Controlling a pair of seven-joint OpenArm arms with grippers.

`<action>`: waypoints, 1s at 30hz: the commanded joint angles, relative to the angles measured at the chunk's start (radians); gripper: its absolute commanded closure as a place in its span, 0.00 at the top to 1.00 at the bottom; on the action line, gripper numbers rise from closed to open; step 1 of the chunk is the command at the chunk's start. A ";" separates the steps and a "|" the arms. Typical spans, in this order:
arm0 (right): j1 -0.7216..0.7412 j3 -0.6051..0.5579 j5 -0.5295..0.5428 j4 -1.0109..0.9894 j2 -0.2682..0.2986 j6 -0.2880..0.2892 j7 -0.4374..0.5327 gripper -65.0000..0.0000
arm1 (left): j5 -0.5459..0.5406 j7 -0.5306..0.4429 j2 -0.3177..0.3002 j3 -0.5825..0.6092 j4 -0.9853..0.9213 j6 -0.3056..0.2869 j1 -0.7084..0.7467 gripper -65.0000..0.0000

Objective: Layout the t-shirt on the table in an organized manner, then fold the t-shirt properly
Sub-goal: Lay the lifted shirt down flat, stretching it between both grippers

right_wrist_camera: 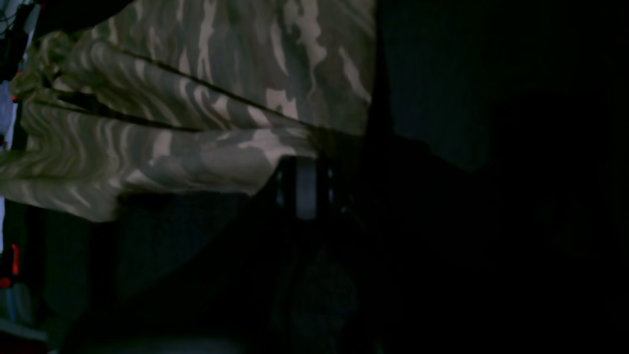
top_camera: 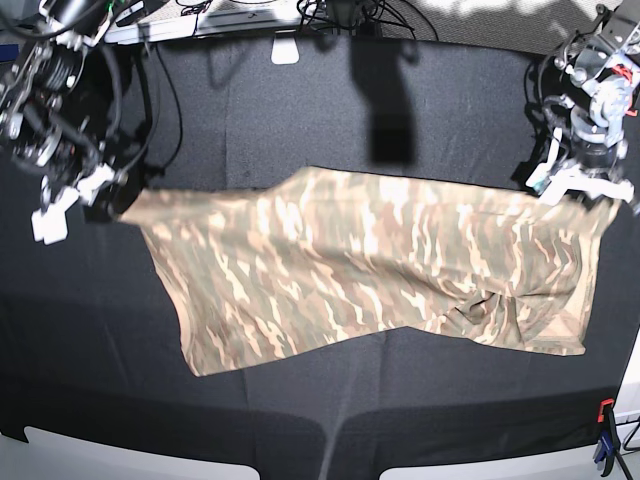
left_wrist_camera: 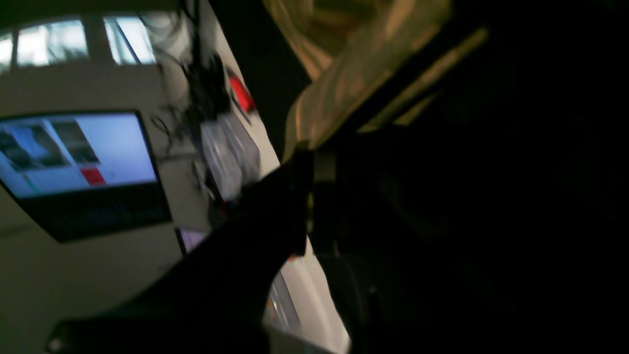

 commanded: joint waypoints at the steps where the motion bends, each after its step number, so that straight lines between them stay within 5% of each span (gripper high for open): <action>1: -0.011 0.005 0.014 0.020 0.019 0.006 0.016 0.00 | 0.029 0.006 -0.017 -0.012 0.023 0.015 0.018 0.00; 15: -0.180 0.007 0.007 0.022 0.022 0.006 0.010 0.00 | 0.076 0.038 -0.017 -0.012 0.223 0.014 0.275 0.00; 19: -0.202 0.011 0.008 0.024 0.067 0.006 0.008 0.00 | 0.149 0.051 -0.017 -0.012 0.237 0.016 0.293 0.00; 26: -0.198 0.152 0.012 0.024 0.159 0.006 0.008 0.00 | 0.152 0.094 -0.017 -0.012 0.237 0.015 0.293 0.00; 30: -0.200 0.239 0.011 0.024 0.166 0.006 0.007 0.00 | 0.152 0.135 -0.017 -0.012 0.237 0.015 0.293 0.00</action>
